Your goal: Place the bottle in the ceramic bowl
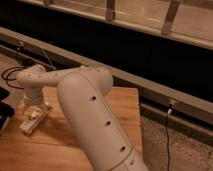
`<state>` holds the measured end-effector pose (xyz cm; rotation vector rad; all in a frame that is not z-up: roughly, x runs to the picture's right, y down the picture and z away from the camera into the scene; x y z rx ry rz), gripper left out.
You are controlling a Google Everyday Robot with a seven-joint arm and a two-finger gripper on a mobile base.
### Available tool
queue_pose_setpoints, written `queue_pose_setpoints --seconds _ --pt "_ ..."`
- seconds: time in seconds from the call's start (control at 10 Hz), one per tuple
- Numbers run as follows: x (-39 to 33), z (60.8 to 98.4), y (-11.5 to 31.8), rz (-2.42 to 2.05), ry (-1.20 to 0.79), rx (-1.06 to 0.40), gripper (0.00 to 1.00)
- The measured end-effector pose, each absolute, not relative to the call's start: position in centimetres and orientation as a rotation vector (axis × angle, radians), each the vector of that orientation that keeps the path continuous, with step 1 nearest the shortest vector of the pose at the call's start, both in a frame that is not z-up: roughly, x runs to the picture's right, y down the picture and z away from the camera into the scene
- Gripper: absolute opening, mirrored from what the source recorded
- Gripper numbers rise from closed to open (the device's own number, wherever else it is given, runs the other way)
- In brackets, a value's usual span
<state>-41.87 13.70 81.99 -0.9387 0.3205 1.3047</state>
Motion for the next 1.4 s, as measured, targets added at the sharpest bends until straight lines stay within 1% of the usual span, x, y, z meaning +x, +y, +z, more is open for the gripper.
queue_pose_setpoints --seconds 0.3,0.7,0.8,1.1,1.4 --pt "-43.6 83.7 16.3 1.255 0.391 -0.96 0.65" --pt "-44.0 84.4 16.9 1.236 0.428 -0.969 0.65" --pt "-44.1 84.4 17.0 1.23 0.425 -0.964 0.63" --pt "-44.3 83.5 16.2 1.227 0.367 -0.92 0.35" --pt "-44.1 83.0 15.9 1.233 0.332 -0.912 0.06"
